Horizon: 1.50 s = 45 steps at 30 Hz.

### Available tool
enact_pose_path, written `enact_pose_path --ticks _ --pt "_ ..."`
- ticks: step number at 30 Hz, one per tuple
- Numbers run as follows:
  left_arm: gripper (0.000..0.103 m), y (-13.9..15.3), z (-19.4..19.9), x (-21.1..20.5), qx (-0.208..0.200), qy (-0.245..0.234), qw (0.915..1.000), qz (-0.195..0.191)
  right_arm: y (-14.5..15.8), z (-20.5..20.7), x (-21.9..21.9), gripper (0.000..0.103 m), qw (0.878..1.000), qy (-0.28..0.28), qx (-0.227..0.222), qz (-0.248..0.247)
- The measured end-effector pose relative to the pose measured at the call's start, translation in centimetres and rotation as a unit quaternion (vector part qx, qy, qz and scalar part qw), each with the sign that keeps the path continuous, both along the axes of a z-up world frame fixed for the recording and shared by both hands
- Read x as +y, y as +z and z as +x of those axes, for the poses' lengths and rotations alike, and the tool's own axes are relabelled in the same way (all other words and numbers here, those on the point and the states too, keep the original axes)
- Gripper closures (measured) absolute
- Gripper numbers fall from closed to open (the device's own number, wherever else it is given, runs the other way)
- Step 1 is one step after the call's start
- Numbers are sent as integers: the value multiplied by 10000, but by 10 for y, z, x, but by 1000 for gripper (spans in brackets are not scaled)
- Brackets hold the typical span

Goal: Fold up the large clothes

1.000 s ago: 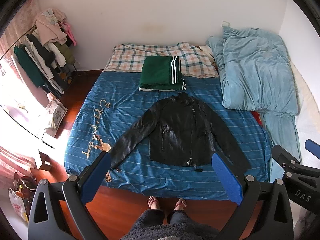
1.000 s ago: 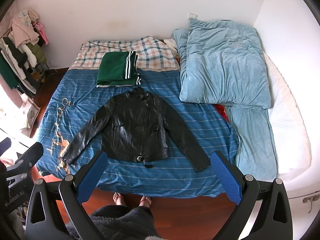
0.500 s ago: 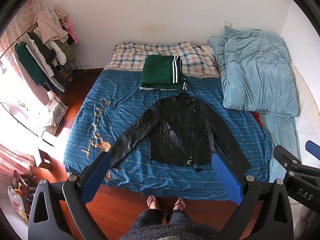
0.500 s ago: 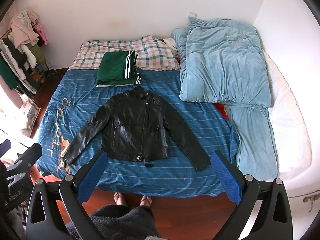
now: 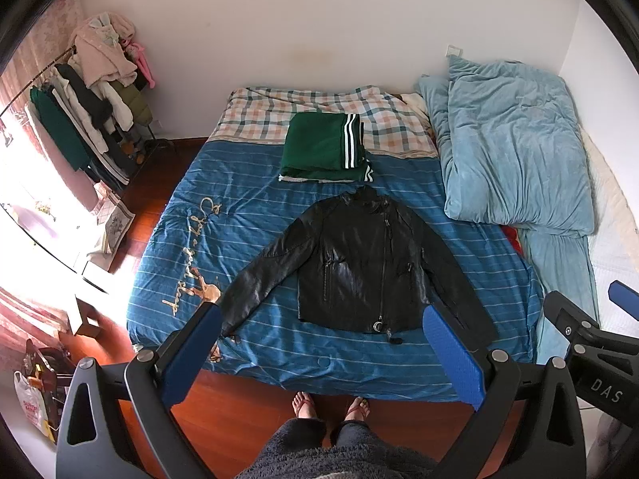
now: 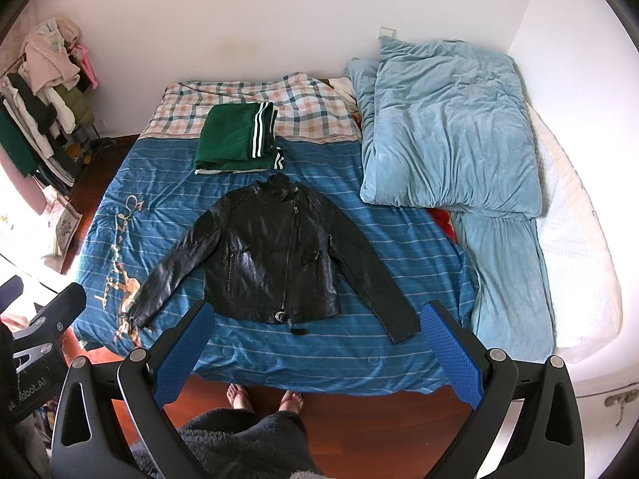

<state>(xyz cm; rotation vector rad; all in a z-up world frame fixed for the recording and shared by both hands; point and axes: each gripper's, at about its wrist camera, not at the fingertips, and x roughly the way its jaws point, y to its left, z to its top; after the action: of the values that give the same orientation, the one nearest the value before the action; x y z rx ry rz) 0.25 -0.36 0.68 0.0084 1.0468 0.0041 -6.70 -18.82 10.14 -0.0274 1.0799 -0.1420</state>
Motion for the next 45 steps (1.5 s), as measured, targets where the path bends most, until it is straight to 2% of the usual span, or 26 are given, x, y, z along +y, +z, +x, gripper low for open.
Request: enact_pose_path --ticks 37,45 --pt "0 8 11 -4 -38 -14 10000 -67 2 3 3 0 10000 -15 11 -15" --pt "0 1 37 -1 -117 -115 9998 -61 0 26 5 0 9995 -305 107 -10"
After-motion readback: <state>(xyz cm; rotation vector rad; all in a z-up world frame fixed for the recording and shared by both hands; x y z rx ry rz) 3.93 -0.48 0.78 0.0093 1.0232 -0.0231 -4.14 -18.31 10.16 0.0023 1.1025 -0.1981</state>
